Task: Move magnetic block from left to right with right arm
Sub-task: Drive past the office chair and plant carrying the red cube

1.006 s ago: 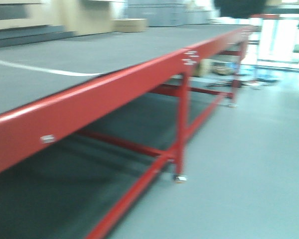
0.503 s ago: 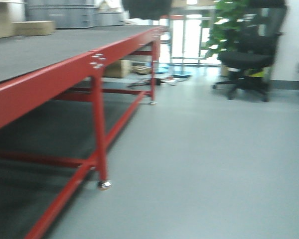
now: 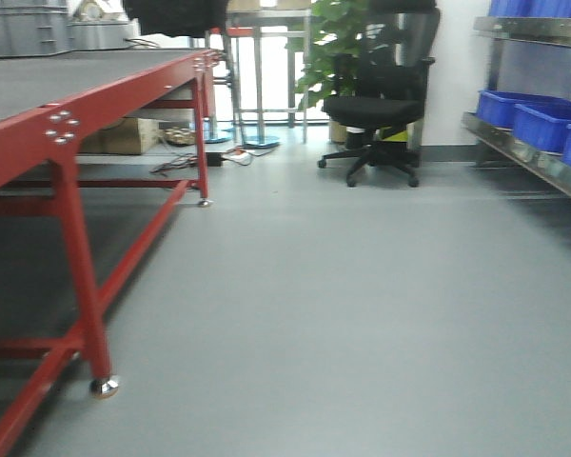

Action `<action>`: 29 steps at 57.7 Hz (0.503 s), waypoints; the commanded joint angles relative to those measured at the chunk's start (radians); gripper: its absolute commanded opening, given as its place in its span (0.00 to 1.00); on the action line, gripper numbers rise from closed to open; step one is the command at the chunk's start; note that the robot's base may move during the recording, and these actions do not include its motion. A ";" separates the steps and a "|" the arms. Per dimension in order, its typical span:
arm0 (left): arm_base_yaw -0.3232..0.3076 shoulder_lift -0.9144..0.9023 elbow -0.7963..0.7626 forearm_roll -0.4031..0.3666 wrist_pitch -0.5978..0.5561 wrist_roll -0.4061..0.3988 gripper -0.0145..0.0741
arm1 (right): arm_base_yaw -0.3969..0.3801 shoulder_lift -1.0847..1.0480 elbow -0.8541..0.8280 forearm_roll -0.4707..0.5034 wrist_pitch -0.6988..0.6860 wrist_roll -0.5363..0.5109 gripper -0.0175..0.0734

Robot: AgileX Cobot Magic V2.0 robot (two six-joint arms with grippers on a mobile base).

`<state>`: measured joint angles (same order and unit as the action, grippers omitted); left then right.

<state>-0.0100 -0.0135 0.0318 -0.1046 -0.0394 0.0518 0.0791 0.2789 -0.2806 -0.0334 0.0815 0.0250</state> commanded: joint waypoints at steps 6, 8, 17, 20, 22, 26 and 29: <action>-0.007 -0.011 0.008 -0.005 -0.086 0.000 0.02 | -0.007 0.005 -0.031 -0.009 -0.092 -0.006 0.57; -0.007 -0.011 0.008 -0.005 -0.086 0.000 0.02 | -0.007 0.005 -0.031 -0.009 -0.092 -0.006 0.57; -0.007 -0.011 0.008 -0.005 -0.086 0.000 0.02 | -0.007 0.005 -0.031 -0.009 -0.092 -0.006 0.57; -0.007 -0.011 0.008 -0.005 -0.086 0.000 0.02 | -0.007 0.005 -0.031 -0.009 -0.092 -0.006 0.57; -0.007 -0.011 0.008 -0.005 -0.086 0.000 0.02 | -0.007 0.005 -0.031 -0.009 -0.092 -0.006 0.57; -0.007 -0.011 0.008 -0.005 -0.086 0.000 0.02 | -0.007 0.005 -0.031 -0.009 -0.092 -0.006 0.57; -0.007 -0.011 0.008 -0.005 -0.086 0.000 0.02 | -0.007 0.005 -0.031 -0.009 -0.092 -0.006 0.57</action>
<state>-0.0100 -0.0135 0.0318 -0.1046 -0.0394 0.0518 0.0791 0.2789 -0.2806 -0.0334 0.0815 0.0250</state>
